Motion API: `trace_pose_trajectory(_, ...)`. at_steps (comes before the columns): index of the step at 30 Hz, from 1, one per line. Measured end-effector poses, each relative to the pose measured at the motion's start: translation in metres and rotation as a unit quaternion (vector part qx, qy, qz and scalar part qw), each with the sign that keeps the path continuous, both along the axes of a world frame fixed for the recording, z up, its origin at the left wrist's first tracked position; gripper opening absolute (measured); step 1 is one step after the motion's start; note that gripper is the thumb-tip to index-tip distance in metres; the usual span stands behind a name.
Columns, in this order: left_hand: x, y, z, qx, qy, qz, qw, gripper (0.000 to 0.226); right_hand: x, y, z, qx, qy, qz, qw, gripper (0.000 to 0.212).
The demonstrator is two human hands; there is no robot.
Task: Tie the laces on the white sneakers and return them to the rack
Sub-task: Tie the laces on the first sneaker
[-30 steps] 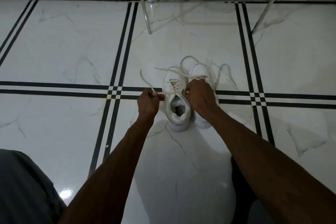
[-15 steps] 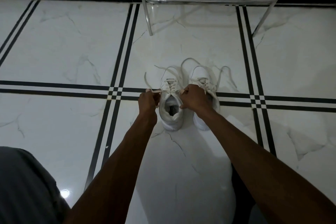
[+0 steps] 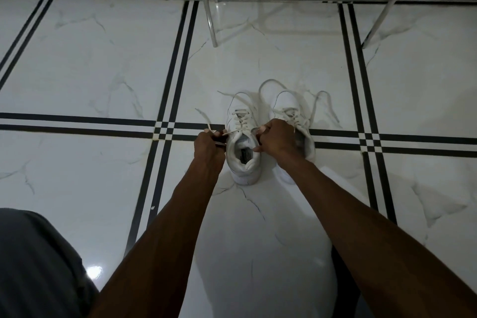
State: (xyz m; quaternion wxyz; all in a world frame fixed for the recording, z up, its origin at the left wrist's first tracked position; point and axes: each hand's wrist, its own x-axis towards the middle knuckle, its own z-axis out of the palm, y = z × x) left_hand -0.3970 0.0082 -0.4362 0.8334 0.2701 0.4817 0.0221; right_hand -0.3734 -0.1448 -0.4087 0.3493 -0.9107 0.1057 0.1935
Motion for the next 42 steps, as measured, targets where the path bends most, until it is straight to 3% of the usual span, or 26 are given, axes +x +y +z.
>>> trace_pose_trajectory(3,0.002,0.001,-0.003,-0.005,-0.008,0.009,1.000,0.036,0.001,0.000,-0.004,0.067,0.021,-0.037,0.997,0.009)
trace_pose_trajectory(5,0.001,0.001,-0.003,0.002,-0.014,-0.005,1.000,0.036,-0.001,0.000,-0.004,0.085,0.013,-0.053,0.995,0.020)
trace_pose_trajectory(8,-0.005,0.006,0.003,0.066,-0.006,-0.104,0.992,0.027,-0.001,-0.005,0.001,0.059,0.015,-0.022,0.998,0.015)
trace_pose_trajectory(10,-0.011,0.014,0.002,0.213,0.007,-0.228,0.950,0.021,0.001,-0.008,0.006,0.060,0.025,0.005,0.998,0.009)
trace_pose_trajectory(13,-0.018,0.031,0.002,0.387,-0.006,-0.318,0.865,0.028,0.004,-0.011,0.008,0.034,0.000,0.049,0.998,0.024)
trace_pose_trajectory(16,-0.021,0.045,0.007,0.477,-0.040,-0.411,0.776,0.034,0.005,-0.013,0.013,0.058,0.003,0.054,0.997,0.030)
trace_pose_trajectory(18,-0.021,0.055,0.010,0.466,-0.054,-0.463,0.752,0.033,0.009,-0.016,0.016,0.107,0.027,0.035,0.993,0.036)
trace_pose_trajectory(19,-0.021,0.057,0.014,0.443,-0.062,-0.467,0.763,0.033,0.013,-0.018,0.019,0.154,0.043,0.004,0.987,0.037)
trace_pose_trajectory(23,-0.012,0.046,0.038,0.254,-0.125,-0.376,0.882,0.050,0.024,-0.020,0.035,0.374,0.110,-0.104,0.915,0.030)
trace_pose_trajectory(25,-0.002,0.036,0.045,0.186,-0.150,-0.346,0.907,0.054,0.027,-0.020,0.036,0.448,0.119,-0.110,0.879,0.029)
trace_pose_trajectory(27,0.005,0.029,0.046,0.165,-0.151,-0.322,0.920,0.042,0.027,-0.017,0.030,0.489,0.107,-0.116,0.858,0.026)
trace_pose_trajectory(29,0.010,0.024,0.044,0.208,-0.143,-0.326,0.911,0.033,0.025,-0.015,0.023,0.491,0.085,-0.119,0.859,0.021)
trace_pose_trajectory(32,0.011,0.019,0.037,0.296,-0.142,-0.344,0.880,0.029,0.021,-0.013,0.014,0.447,0.052,-0.069,0.891,0.018)
trace_pose_trajectory(36,0.011,0.015,0.031,0.361,-0.178,-0.365,0.840,0.032,0.022,-0.012,0.011,0.357,0.003,0.005,0.934,0.031)
trace_pose_trajectory(42,0.012,0.012,0.038,0.417,-0.201,-0.409,0.786,0.025,0.026,-0.004,0.015,0.275,-0.040,0.085,0.957,0.045)
